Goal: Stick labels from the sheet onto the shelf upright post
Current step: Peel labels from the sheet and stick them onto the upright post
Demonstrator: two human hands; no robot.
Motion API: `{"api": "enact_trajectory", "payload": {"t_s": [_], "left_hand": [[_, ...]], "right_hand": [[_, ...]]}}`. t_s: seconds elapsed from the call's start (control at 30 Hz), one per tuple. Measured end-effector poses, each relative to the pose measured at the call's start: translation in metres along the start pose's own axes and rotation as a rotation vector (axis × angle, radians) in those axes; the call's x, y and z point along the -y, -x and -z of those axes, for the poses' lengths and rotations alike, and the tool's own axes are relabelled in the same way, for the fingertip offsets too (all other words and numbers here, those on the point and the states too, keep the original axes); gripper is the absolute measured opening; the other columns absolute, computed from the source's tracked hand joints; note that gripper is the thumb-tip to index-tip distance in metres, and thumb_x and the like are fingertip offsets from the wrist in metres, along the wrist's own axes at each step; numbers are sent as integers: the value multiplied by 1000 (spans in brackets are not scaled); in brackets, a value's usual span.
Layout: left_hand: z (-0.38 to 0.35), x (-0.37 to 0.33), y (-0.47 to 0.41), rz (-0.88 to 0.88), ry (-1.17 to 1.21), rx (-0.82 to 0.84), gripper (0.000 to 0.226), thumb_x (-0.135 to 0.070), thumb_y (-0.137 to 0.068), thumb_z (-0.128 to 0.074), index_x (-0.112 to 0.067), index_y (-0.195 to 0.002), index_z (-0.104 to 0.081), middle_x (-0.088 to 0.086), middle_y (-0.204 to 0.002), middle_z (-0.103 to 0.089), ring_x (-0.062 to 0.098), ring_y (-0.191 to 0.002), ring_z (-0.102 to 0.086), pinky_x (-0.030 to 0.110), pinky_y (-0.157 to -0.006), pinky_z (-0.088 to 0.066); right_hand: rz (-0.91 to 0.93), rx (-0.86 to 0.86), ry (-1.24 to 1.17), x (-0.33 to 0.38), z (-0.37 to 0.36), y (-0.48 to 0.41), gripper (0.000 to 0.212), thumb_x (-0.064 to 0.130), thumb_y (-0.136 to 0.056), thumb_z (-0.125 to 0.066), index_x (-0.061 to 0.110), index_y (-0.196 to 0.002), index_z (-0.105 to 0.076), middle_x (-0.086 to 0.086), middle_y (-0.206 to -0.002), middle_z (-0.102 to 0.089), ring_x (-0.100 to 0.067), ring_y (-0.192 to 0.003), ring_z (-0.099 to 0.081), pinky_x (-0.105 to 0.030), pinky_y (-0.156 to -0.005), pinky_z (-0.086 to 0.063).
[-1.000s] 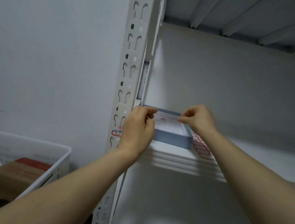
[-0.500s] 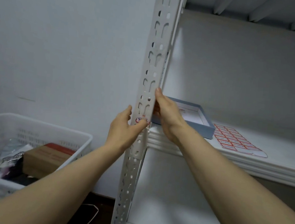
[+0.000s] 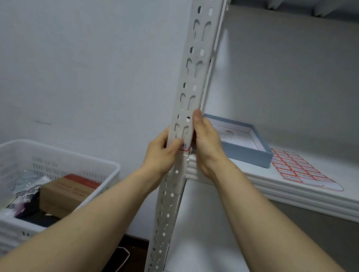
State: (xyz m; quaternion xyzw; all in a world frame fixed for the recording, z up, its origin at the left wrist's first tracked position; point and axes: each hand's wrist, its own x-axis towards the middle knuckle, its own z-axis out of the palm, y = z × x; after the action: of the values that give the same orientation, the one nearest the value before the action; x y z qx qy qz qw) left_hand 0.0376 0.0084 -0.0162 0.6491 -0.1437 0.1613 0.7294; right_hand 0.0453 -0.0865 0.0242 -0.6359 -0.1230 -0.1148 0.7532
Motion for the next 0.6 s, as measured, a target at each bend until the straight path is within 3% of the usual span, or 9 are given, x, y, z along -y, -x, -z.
{"api": "enact_trajectory", "payload": {"t_s": [0.13,0.37,0.6], "left_hand": [[-4,3,0,0,47,-24,27,-6,-90,-50,-21,-105,-65,-15,-77,-69,-6,-66,-62,8,-59,-45],[-1,9,0,-46,61,10,34,-1,-92,-45,-13,-120,-62,-11,-93,-71,-3,-81,-65,10,-69,-47],[5,2,-1,-16,10,15,23,-10,-91,-54,-21,-107,-67,-14,-86,-69,-13,-69,-62,1,-60,-42]], "right_hand": [[30,3,3,-2,0,-1,42,42,-96,-44,7,-117,-56,-10,-103,-68,-19,-83,-65,-23,-64,-55],[30,-5,11,-4,0,-2,48,43,-95,-44,5,-122,-54,-15,-113,-67,-20,-88,-65,-25,-69,-55],[30,-21,32,-5,0,-3,48,44,-95,-45,7,-124,-53,-14,-116,-66,-27,-102,-65,-36,-84,-53]]}}
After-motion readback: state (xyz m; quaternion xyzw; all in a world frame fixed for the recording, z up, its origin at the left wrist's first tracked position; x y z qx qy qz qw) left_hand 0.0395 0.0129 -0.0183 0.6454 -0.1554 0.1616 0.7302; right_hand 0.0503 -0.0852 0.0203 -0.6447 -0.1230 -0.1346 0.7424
